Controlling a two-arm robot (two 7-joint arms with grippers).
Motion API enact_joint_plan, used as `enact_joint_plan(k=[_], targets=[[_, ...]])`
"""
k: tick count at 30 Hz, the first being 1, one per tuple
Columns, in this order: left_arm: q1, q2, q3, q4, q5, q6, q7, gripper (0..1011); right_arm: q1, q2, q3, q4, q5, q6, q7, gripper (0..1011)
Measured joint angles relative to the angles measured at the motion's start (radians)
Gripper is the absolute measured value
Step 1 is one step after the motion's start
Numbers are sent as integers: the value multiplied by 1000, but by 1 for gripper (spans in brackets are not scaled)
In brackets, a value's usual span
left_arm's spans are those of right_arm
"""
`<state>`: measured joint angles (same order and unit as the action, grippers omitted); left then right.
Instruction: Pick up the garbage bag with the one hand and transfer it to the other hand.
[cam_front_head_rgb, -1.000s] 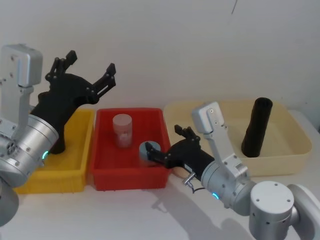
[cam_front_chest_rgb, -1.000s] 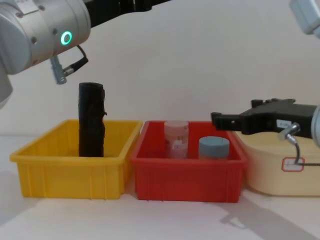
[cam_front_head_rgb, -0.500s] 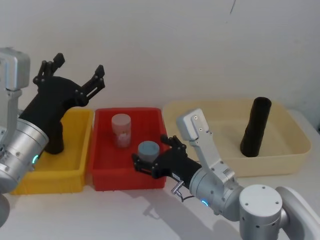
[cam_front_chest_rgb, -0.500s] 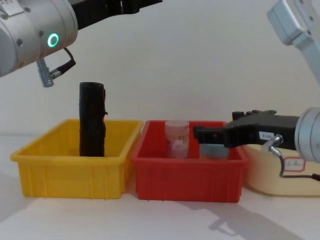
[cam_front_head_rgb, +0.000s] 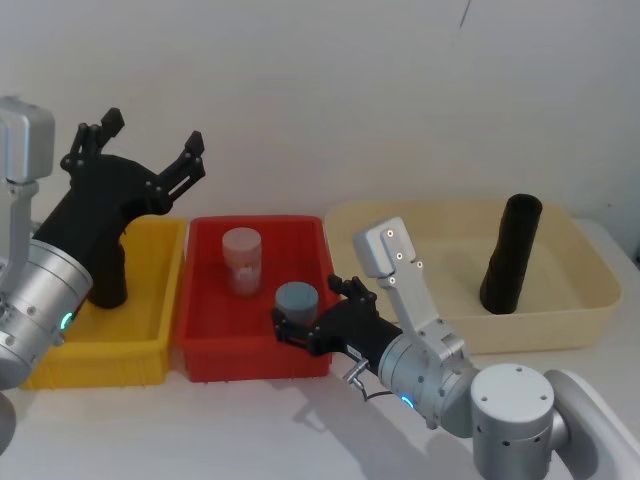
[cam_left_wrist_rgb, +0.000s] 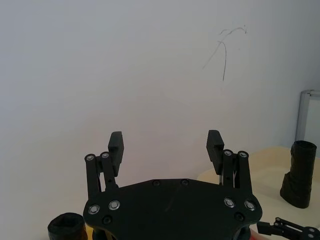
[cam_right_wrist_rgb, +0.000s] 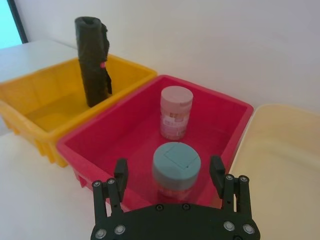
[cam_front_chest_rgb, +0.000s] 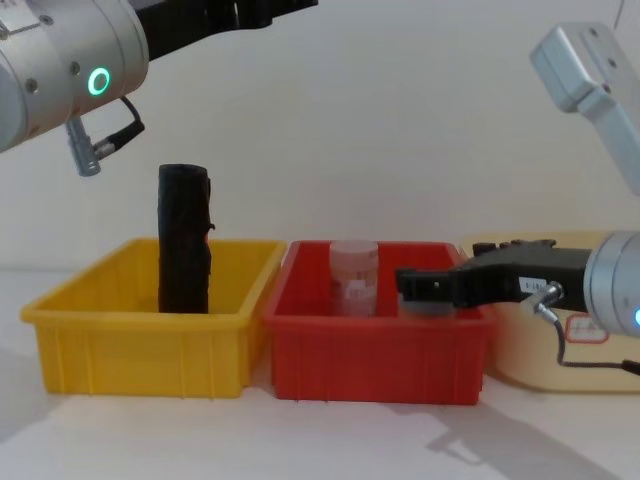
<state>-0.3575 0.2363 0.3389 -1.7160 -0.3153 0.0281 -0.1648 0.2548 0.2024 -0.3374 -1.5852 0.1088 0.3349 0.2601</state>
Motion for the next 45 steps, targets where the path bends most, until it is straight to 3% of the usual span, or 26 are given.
enact_joint_plan(k=[12,45], targets=[[2,1,-2,-2,0,1,2,1001,18,-16,3,47,-12,14,-11,1000],[4,1,-3,-4,0,1,3,1001,48,-52,-5,96,-44,16,-3,999]])
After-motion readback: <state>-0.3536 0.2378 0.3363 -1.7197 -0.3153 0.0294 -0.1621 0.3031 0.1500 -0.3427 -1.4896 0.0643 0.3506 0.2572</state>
